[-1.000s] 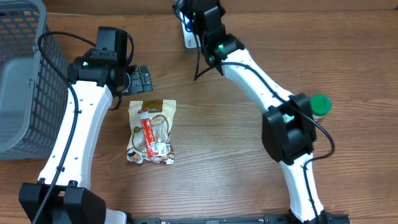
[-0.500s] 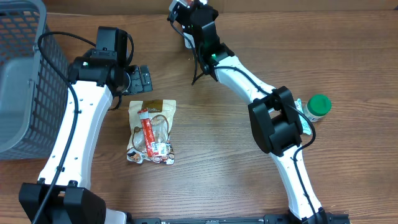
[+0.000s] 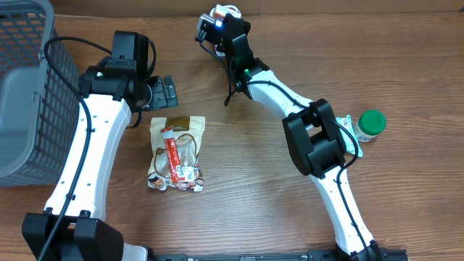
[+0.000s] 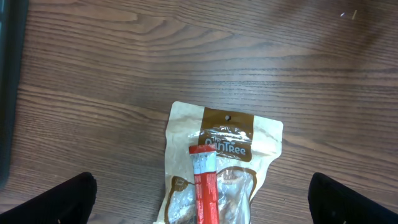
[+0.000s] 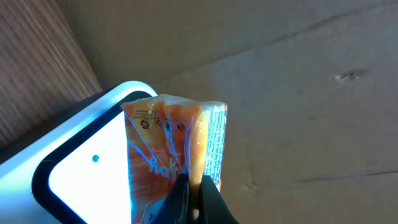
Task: Scan the item barcode
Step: 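Lift the orange packet and hold it in front of the scanner, then carry the orange packet right and set it beside the jar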
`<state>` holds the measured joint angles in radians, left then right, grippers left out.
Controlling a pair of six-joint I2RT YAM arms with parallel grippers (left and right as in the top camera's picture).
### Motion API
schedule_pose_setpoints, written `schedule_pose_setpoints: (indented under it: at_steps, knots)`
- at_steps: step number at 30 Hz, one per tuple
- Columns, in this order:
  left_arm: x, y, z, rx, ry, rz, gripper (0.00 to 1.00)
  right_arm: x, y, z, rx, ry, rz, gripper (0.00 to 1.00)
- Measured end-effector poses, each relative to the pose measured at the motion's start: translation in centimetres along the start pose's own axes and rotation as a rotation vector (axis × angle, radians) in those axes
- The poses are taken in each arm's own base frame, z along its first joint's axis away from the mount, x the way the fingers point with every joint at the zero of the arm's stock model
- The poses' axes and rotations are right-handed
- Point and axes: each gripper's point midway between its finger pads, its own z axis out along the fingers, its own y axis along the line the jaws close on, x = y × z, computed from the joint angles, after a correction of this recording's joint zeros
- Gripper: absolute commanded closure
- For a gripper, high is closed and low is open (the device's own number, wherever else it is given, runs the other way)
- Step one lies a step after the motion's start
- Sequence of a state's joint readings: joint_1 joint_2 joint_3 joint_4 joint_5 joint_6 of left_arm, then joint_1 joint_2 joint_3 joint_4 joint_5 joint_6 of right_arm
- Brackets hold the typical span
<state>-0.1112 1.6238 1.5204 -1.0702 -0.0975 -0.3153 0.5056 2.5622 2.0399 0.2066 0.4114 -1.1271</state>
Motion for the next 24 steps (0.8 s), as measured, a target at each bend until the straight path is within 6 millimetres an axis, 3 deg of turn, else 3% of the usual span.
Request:
schedule_pose_setpoints:
  at_steps: [8,13,16,18,21,24]
  knots:
    - [0.0,0.0,0.0,0.000,0.000,0.000,0.00,0.4,-1.8,-0.3,0.083,0.046,0.119,0.97]
    - [0.0,0.0,0.0,0.000,0.000,0.000,0.00,1.0,-2.1,-1.6,0.020,0.120,0.237,0.96]
    - [0.0,0.0,0.0,0.000,0.000,0.000,0.00,0.7,-4.2,-3.9,-0.031,0.163,0.323,0.96]
    - [0.0,0.0,0.0,0.000,-0.001,0.000,0.00,0.2,-7.0,-6.2,-0.045,0.182,0.401,0.96]
    - [0.0,0.0,0.0,0.000,0.000,0.000,0.00,0.6,-11.4,-11.5,-0.086,0.255,0.539,0.96]
    - [0.0,0.0,0.0,0.000,0.000,0.000,0.00,2.7,-14.8,-17.2,-0.120,0.358,0.696,0.96]
